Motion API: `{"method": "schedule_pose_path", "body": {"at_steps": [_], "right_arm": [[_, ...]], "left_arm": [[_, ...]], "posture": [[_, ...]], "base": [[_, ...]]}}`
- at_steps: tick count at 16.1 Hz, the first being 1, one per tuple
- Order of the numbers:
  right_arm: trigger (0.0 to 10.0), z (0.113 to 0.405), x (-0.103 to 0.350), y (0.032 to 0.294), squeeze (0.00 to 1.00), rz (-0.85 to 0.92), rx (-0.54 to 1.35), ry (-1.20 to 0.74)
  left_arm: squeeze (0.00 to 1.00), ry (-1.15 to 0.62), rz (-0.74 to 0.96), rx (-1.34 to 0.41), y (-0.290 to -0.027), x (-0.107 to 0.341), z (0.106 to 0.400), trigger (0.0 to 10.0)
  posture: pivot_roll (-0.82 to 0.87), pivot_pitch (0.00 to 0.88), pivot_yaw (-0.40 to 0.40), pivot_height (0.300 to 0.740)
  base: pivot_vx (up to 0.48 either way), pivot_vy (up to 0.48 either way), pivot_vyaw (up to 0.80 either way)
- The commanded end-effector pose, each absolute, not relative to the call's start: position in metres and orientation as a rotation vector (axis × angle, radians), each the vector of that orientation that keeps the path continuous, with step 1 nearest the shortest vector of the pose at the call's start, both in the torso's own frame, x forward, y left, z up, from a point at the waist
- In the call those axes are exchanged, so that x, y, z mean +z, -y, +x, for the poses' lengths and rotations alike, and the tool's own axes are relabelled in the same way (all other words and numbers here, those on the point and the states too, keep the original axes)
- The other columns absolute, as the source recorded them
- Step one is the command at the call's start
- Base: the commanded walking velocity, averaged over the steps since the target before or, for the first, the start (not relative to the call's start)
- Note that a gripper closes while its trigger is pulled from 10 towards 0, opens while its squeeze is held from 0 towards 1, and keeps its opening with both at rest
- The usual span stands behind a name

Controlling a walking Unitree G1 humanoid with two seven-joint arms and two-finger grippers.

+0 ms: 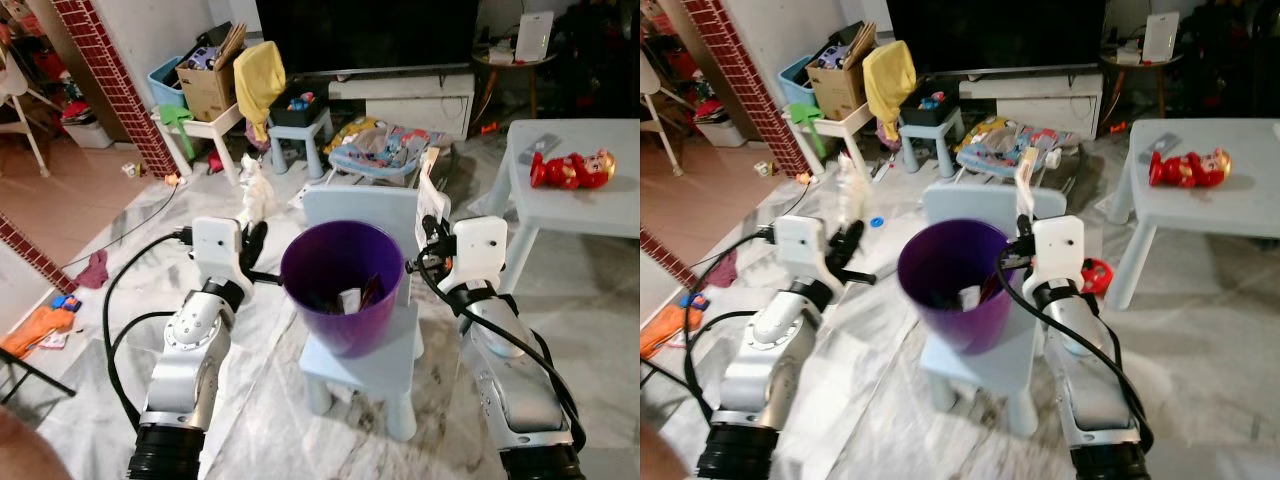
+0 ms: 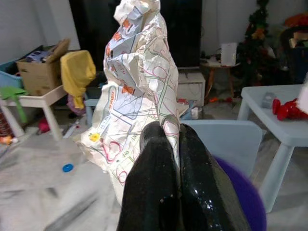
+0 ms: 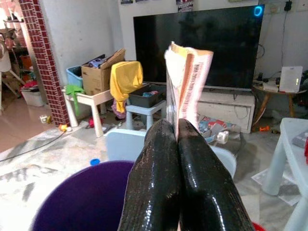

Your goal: Picking trash to rubbish bin

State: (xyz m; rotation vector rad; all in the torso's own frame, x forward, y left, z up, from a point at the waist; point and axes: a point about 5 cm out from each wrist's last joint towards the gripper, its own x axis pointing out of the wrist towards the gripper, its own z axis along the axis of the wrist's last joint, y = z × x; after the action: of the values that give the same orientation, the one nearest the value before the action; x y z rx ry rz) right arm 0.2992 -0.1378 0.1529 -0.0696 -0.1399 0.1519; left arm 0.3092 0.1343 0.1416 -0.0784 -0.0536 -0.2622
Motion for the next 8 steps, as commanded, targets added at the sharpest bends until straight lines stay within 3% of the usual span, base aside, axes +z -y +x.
{"method": "schedule_pose_path", "body": {"at_steps": [1, 7, 8], "right_arm": [[10.0, 0.3, 0.156, 0.139, 0.0, -0.077, 0.152, 0.149], [10.0, 0.3, 0.156, 0.138, 0.0, -0.086, 0.164, 0.151], [10.0, 0.3, 0.157, 0.138, 0.0, -0.088, 0.165, 0.151]], "left_arm": [[0.0, 0.061, -0.069, -0.256, -0.136, 0.144, 0.309, 10.0], [0.0, 0.02, -0.067, -0.249, -0.137, 0.136, 0.309, 10.0], [0.0, 0.01, -0.094, -0.252, -0.136, 0.133, 0.309, 10.0]], "posture": [[-0.01, 0.034, 0.117, 0.74], [-0.01, 0.031, 0.109, 0.74], [-0.01, 0.032, 0.108, 0.74]], "base": [[0.472, 0.0, 0.0], [0.459, 0.0, 0.0], [0.0, 0.0, 0.0]]}}
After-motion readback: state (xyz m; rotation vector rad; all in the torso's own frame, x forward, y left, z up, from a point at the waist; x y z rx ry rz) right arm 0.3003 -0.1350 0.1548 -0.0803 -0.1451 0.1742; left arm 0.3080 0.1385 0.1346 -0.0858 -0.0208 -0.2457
